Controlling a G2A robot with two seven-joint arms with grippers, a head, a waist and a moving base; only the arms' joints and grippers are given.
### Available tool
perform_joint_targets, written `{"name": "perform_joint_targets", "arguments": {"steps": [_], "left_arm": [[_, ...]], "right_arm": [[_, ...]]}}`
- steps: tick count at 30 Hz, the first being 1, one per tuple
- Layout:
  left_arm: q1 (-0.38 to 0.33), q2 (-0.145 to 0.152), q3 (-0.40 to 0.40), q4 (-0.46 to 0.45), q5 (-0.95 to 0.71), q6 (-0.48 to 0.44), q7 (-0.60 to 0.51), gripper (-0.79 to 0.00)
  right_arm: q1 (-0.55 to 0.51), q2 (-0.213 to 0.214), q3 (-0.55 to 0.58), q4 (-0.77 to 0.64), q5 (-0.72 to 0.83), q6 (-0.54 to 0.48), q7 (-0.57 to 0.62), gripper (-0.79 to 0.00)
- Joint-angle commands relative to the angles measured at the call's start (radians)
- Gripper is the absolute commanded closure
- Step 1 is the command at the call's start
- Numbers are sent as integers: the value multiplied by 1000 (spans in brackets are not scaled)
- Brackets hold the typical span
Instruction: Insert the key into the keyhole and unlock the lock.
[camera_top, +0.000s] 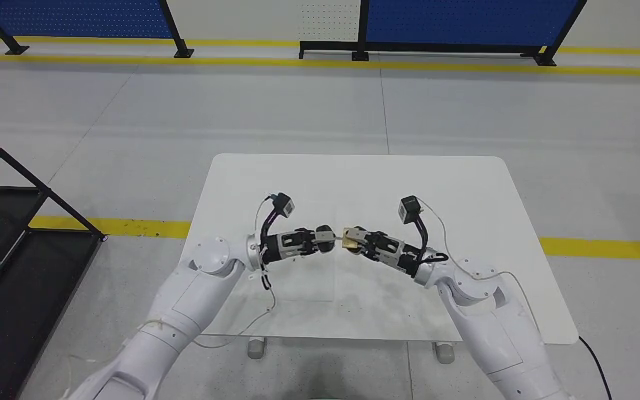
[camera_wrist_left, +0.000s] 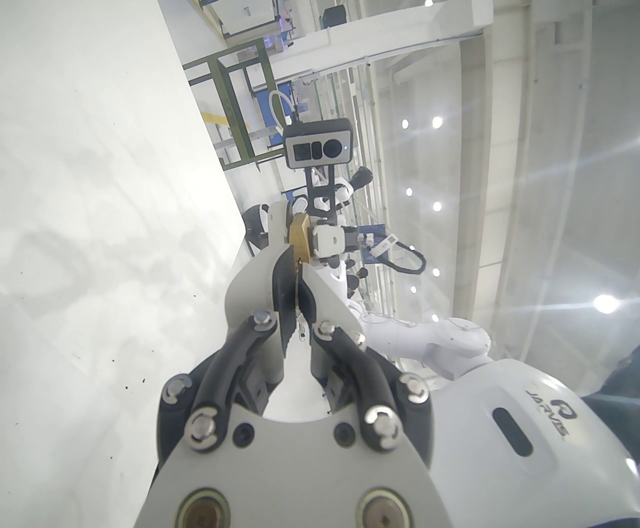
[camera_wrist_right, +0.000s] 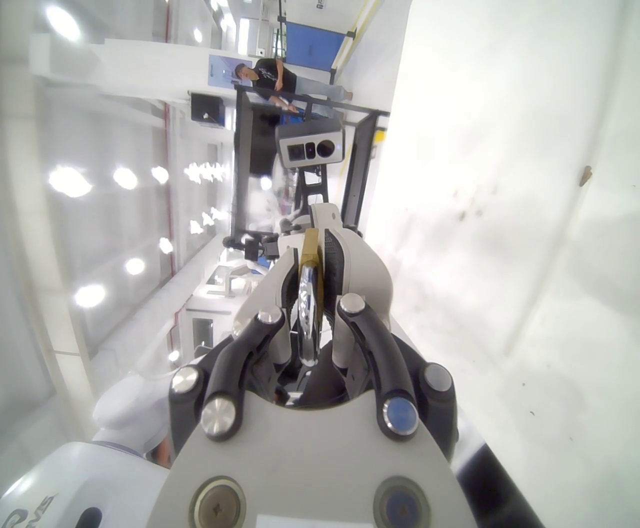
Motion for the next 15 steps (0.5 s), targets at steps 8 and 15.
{"name": "perform_joint_targets", "arguments": {"steps": [8,15], "left_arm": [[-5,-4,7,0,0,2,-2,0],[-7,-7,14,-1,1,2,-4,0]], "right_arm": [[4,2,-6,1,-4,-1,11,0],[7,4,-13,4,-6,-5,20,0]]}}
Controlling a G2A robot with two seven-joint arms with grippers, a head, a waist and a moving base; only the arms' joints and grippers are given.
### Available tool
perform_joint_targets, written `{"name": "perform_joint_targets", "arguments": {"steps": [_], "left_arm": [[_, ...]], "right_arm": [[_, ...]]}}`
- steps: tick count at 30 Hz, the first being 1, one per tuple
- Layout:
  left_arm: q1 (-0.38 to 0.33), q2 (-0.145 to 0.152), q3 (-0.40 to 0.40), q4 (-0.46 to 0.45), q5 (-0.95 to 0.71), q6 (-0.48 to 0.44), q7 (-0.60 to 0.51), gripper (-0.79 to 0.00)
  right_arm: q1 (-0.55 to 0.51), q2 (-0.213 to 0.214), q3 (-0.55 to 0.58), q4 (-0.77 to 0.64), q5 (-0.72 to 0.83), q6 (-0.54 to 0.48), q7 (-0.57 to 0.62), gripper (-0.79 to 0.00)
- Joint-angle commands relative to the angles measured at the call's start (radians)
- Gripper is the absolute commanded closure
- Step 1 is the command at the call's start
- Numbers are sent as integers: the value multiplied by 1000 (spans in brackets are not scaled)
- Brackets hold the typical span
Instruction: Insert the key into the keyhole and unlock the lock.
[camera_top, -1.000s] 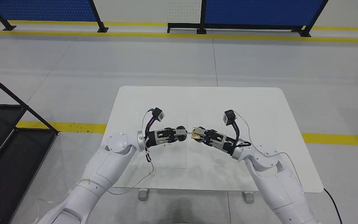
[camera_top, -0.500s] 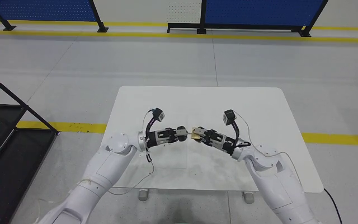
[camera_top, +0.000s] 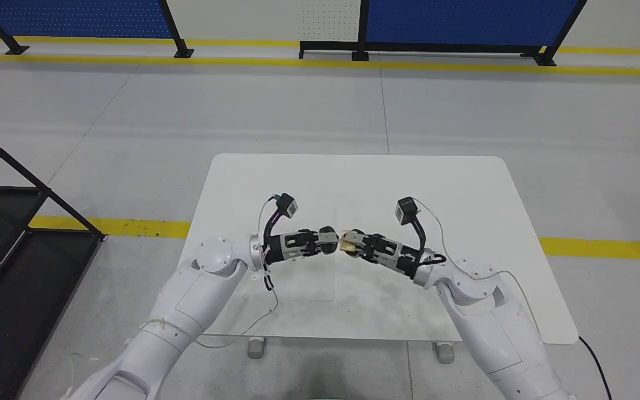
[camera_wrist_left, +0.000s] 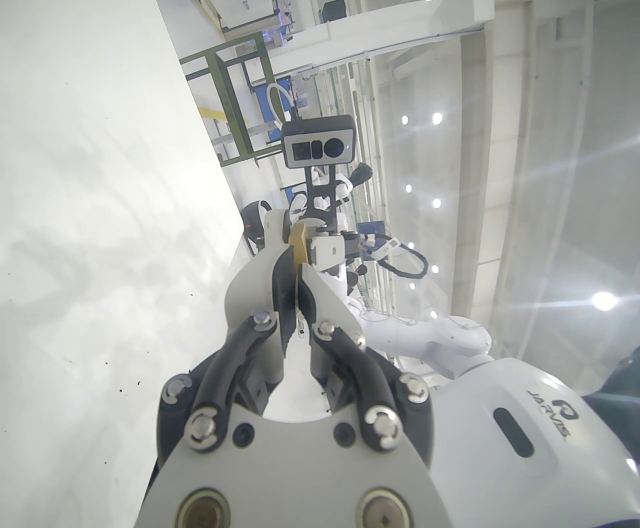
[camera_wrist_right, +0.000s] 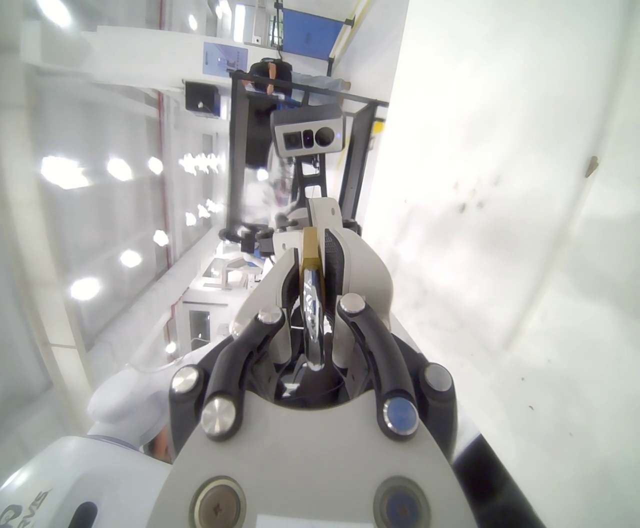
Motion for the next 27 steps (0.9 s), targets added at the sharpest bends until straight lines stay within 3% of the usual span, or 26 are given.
{"name": "perform_joint_targets", "arguments": {"steps": [1,10,11,12,13,14,15,18,20,23,25,27], "left_arm": [[-2,-1,3,2,-1,1,-1,0],[-5,-4,7,4,0,0,-9,0],[-4,-3,6,4,1,0,-11,-83],[-3,-3,4,5,-1,-1,-12,-376],[-2,-3,2,4,-5,-2,-16,-613],[1,-2,-2,3,-11,-7,-22,-736],[2,-1,-5,4,-14,-8,-25,-782],[8,2,-19,0,-23,-14,-32,-779],[14,5,-31,-5,-26,-15,-36,-723],[22,8,-40,-10,-20,-12,-33,-585],[25,9,-44,-11,-15,-9,-29,-406],[26,9,-44,-10,-11,-6,-25,-348]], "right_arm": [[1,0,-1,1,1,-1,1,0],[4,2,-5,4,3,-3,4,0],[4,2,-4,5,3,-3,3,0],[4,3,-4,6,4,-4,3,0],[5,3,-3,7,4,-4,4,0],[5,3,-2,8,5,-5,3,0],[5,4,-2,9,6,-6,3,0],[6,5,1,9,6,-5,1,0],[5,6,2,9,6,-5,2,0],[5,7,3,8,7,-5,1,0],[5,7,3,8,8,-5,3,0],[5,8,3,8,7,-5,3,0]]}}
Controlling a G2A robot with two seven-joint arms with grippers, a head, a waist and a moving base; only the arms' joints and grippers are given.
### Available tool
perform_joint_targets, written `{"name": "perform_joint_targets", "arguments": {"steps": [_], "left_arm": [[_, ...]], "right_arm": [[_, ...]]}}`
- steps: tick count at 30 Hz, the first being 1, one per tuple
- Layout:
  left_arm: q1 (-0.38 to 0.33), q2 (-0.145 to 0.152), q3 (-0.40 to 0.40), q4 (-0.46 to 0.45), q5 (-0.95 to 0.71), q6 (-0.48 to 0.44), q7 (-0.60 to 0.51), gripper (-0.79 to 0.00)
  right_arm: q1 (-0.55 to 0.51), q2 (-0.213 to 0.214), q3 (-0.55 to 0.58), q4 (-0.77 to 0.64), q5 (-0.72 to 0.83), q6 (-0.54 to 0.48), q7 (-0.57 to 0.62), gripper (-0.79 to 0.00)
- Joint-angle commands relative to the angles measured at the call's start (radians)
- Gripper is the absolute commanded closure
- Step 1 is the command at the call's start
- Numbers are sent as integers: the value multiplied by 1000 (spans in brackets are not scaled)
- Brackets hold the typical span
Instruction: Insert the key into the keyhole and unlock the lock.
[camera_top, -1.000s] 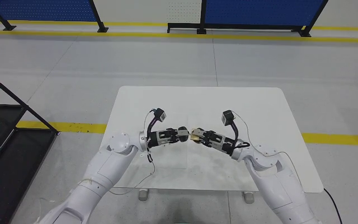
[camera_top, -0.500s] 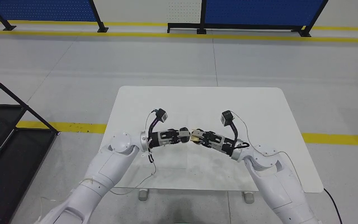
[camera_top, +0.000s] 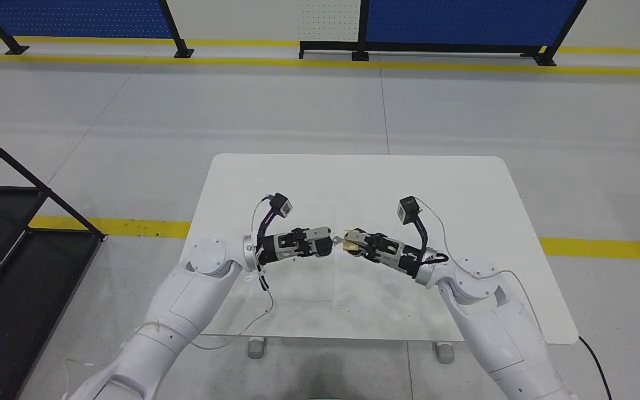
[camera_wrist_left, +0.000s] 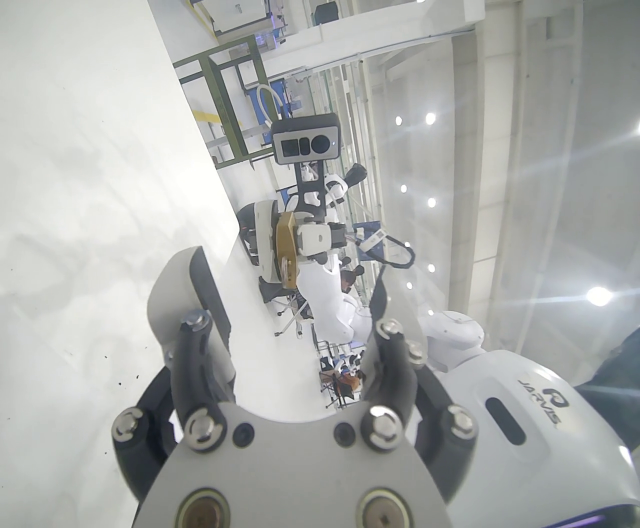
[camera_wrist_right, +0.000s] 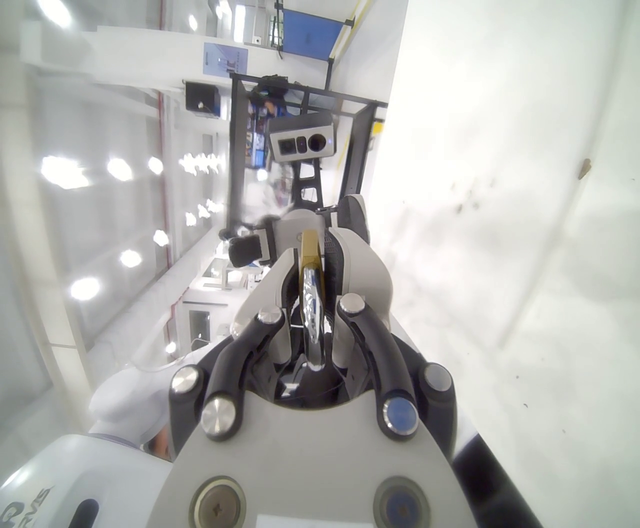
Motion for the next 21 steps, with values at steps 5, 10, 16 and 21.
{"name": "perform_joint_targets", "arguments": {"steps": [5,10,16,21], "left_arm": [[-3,-1,3,2,7,8,5,-135],[-8,-2,8,6,17,12,9,0],[-12,-4,13,11,12,27,2,0],[-16,-6,18,14,10,30,-1,0]], "right_arm": [[2,2,-2,1,-4,3,5,0],[4,1,-10,6,-3,6,5,0],[7,2,-13,9,-4,5,0,0],[7,3,-13,8,-6,2,-2,0]]}}
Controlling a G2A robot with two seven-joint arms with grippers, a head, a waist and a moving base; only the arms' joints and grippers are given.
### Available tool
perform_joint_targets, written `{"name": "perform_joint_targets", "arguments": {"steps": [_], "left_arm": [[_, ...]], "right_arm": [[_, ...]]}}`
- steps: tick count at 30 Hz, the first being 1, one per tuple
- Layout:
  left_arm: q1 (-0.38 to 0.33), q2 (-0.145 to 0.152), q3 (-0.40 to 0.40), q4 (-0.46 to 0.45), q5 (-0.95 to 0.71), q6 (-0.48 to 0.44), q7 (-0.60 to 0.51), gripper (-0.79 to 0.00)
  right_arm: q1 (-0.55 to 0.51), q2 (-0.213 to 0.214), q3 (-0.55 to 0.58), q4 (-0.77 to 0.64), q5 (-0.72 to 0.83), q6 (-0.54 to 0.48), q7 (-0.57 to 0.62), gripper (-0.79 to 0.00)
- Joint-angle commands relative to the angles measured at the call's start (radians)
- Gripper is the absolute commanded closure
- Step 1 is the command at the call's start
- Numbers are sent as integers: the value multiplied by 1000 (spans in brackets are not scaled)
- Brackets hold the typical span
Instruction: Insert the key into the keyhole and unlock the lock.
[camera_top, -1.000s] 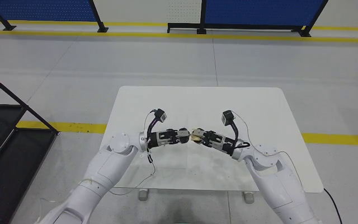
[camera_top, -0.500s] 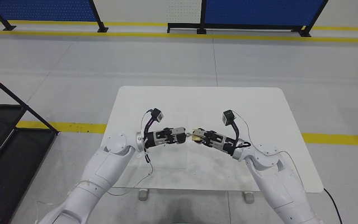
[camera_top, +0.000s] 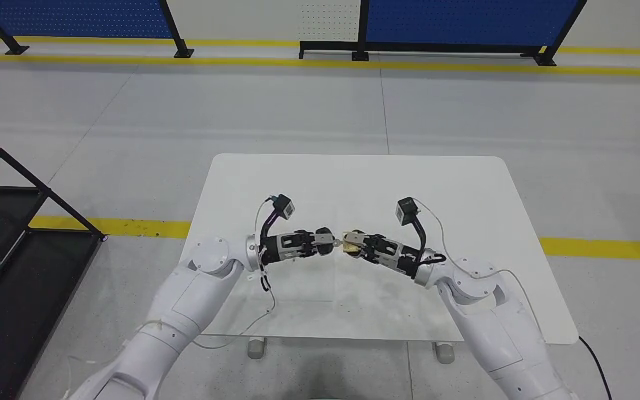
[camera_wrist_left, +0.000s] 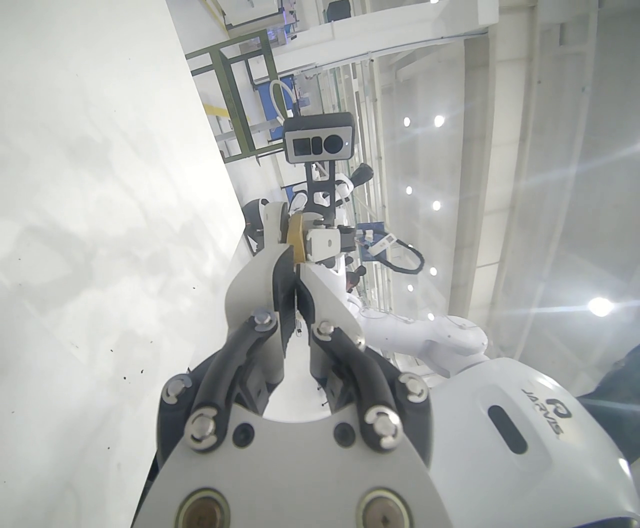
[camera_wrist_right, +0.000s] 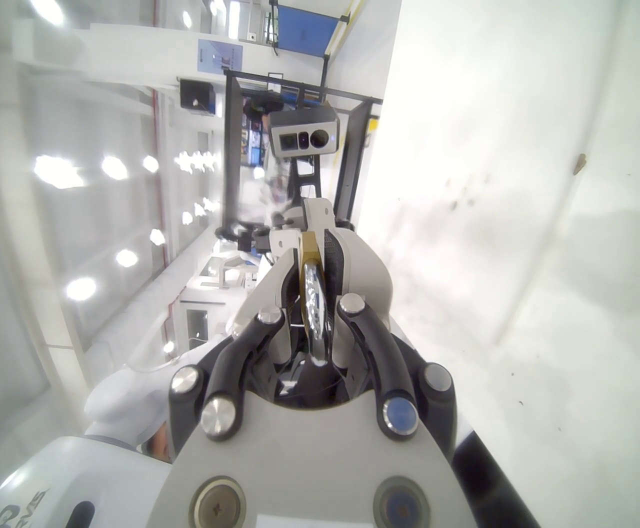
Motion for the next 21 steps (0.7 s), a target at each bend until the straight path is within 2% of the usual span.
{"name": "perform_joint_targets", "arguments": {"steps": [1,4,9,21], "left_arm": [[-2,-1,2,0,0,2,-1,0],[-4,-1,2,0,1,1,-1,-22],[-6,-2,3,1,5,4,0,-105],[-10,-5,15,-4,18,6,4,-71]], "right_arm": [[0,1,0,0,-1,1,0,0],[0,1,0,-1,-1,1,-1,0],[2,2,-2,-1,2,1,1,0],[9,2,-8,5,5,9,-2,0]]}}
